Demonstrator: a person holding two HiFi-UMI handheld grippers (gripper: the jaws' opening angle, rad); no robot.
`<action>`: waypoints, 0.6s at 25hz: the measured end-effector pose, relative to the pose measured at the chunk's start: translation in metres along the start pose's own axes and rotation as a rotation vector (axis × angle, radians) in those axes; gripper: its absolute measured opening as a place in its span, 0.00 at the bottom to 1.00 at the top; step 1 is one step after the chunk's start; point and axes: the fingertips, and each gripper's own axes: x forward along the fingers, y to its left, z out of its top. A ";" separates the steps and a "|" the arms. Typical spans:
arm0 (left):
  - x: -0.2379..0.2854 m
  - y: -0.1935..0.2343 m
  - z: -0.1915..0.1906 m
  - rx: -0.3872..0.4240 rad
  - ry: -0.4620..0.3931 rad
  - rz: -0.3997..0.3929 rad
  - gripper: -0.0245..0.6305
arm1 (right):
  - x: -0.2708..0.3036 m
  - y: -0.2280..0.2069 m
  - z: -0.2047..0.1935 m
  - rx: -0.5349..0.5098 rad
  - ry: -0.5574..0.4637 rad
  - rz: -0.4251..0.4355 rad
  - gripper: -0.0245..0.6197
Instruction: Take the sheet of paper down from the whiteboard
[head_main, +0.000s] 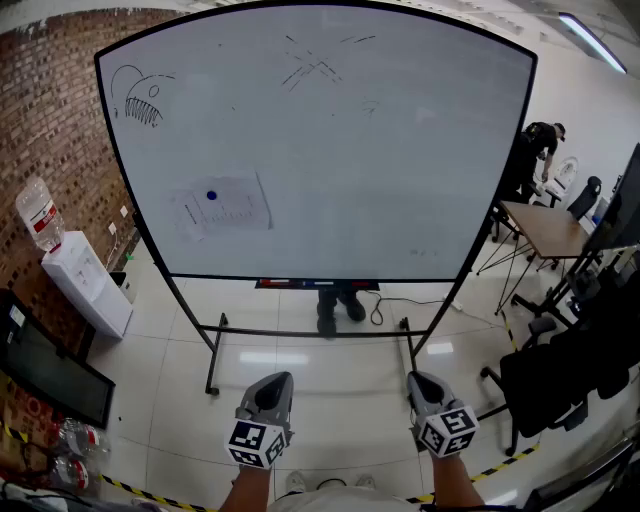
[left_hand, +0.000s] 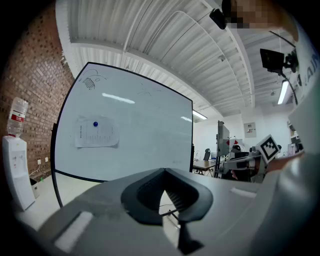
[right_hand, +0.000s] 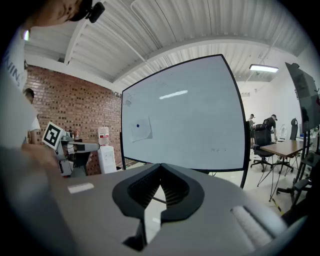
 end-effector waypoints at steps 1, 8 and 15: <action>-0.002 0.004 0.000 0.000 0.002 0.000 0.04 | 0.003 0.004 0.001 -0.001 0.001 0.002 0.05; -0.032 0.049 -0.003 -0.008 0.010 0.038 0.04 | 0.035 0.050 0.005 -0.011 0.013 0.046 0.05; -0.074 0.118 -0.011 -0.018 0.022 0.102 0.04 | 0.082 0.119 0.008 -0.011 0.018 0.107 0.05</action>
